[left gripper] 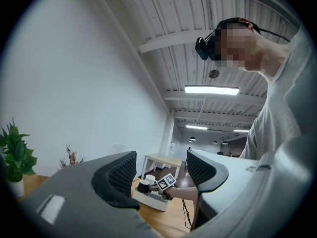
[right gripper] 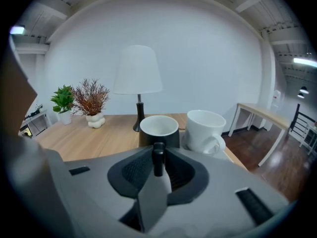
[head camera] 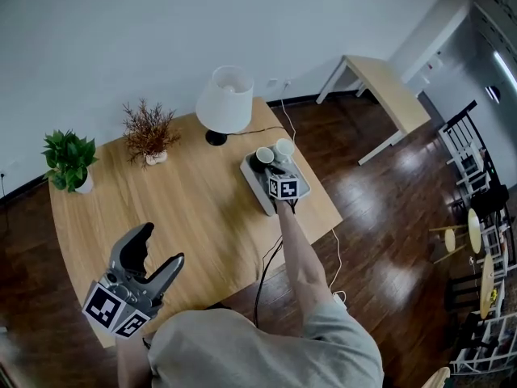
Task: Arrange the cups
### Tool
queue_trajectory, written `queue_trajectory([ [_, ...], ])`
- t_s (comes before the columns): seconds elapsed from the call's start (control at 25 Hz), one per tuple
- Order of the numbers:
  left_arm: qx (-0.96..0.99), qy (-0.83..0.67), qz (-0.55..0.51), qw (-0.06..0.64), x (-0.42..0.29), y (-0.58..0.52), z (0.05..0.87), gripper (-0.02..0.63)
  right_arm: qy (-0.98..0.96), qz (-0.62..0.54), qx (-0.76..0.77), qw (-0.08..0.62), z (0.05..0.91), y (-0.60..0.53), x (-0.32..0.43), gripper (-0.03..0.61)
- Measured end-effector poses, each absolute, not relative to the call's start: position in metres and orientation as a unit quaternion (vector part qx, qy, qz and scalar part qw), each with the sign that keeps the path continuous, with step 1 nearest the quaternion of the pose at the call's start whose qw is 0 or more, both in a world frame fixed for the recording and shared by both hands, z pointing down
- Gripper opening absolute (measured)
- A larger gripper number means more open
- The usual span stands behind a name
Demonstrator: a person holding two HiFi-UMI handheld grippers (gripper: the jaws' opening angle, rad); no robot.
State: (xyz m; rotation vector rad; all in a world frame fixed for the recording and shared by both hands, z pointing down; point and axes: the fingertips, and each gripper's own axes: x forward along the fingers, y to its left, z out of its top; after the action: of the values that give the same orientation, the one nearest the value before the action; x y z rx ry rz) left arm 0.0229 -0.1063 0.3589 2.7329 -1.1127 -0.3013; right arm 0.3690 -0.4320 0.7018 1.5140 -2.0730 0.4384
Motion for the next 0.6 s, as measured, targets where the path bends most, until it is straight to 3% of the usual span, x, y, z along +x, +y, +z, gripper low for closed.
queue_trajectory([
  [0.16,0.915,-0.38,-0.107,0.081,0.018,-0.1,0.353,0.311,-0.735,0.202,0.59,0.266,0.701,-0.412,0.384,0.122],
  [0.28,0.91,-0.39,-0.119,0.077,0.003,-0.098,0.347,0.311,-0.731,0.245,0.614,0.17,0.662,-0.368,0.382,0.117],
  [0.36,0.905,-0.398,-0.127,0.077,-0.012,-0.097,0.346,0.311,-0.783,0.23,0.569,0.094,0.617,-0.338,0.337,0.07],
  [0.6,0.887,-0.431,-0.154,0.055,-0.06,-0.08,0.326,0.311,-0.934,0.106,0.341,-0.027,0.449,-0.238,0.152,0.064],
])
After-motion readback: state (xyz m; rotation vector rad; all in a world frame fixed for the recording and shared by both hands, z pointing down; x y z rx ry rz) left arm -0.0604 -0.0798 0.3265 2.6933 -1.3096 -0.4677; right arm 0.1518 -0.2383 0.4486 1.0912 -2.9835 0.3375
